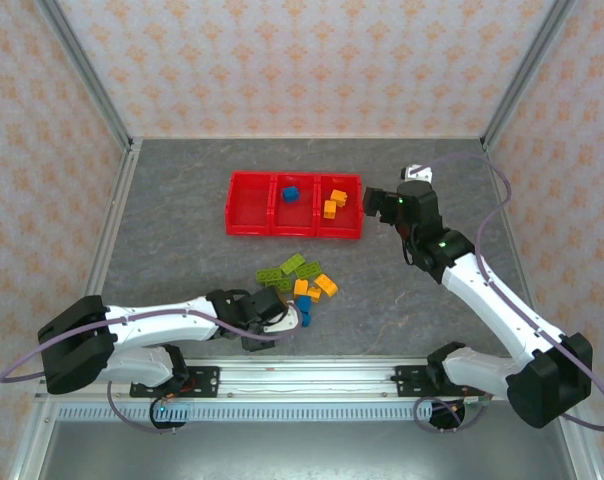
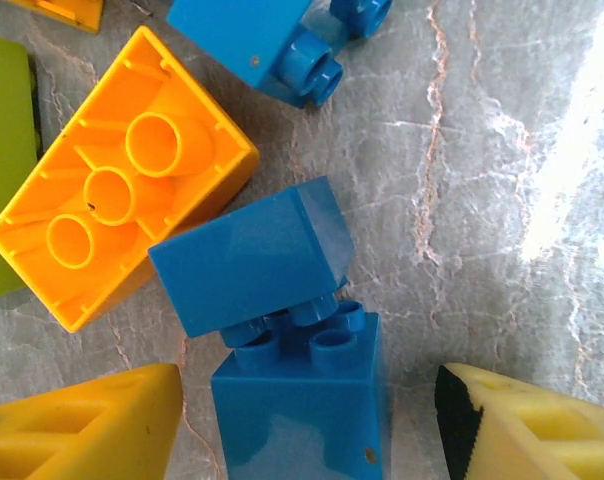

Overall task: Sort the legos into containers by color
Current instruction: Pick up the lego from the middle-left of the table.

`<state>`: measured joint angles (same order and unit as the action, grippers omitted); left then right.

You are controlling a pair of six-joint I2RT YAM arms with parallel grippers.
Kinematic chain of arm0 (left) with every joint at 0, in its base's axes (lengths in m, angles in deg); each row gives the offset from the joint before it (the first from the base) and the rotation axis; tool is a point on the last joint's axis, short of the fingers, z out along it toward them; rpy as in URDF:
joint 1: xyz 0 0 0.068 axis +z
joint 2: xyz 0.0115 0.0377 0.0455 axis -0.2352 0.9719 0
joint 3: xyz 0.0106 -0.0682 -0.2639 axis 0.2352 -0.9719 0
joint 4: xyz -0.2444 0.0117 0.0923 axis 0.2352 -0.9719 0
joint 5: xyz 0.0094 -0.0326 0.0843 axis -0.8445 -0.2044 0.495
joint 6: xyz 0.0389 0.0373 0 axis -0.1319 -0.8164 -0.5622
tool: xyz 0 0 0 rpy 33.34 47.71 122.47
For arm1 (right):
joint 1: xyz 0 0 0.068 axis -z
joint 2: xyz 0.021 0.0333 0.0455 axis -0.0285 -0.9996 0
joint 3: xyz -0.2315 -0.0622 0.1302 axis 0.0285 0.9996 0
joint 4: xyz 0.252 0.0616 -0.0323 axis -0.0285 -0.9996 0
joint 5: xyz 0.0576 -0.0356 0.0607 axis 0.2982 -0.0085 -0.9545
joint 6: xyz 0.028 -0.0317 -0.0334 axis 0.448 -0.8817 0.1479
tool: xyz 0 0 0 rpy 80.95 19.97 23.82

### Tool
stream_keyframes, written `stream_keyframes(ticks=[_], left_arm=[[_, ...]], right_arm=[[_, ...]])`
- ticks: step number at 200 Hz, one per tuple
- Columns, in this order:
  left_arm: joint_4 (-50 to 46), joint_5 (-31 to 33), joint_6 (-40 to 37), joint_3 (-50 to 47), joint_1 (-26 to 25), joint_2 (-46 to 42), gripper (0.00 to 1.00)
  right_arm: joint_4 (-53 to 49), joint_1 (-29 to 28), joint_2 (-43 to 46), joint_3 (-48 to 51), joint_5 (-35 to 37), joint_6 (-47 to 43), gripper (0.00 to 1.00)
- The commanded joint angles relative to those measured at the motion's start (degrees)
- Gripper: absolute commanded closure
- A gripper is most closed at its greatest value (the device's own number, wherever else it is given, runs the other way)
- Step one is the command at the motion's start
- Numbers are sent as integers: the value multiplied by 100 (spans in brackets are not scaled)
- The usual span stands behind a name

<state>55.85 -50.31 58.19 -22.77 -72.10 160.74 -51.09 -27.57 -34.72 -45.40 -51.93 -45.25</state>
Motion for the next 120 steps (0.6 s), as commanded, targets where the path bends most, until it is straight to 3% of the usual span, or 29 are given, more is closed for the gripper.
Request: stream_keyframes(ticks=[1,48,120], left_arm=[[95,159,-55,-49,41,19,37],[30,202,-54,-12,41,60,43],[-165,437,147,147,43,-292,77]], right_arm=[[-77,8,62,-71,-58,39,0],[-109,8,240,-94,-81,74,0],[-11,9,329,-32,-37,106,0]])
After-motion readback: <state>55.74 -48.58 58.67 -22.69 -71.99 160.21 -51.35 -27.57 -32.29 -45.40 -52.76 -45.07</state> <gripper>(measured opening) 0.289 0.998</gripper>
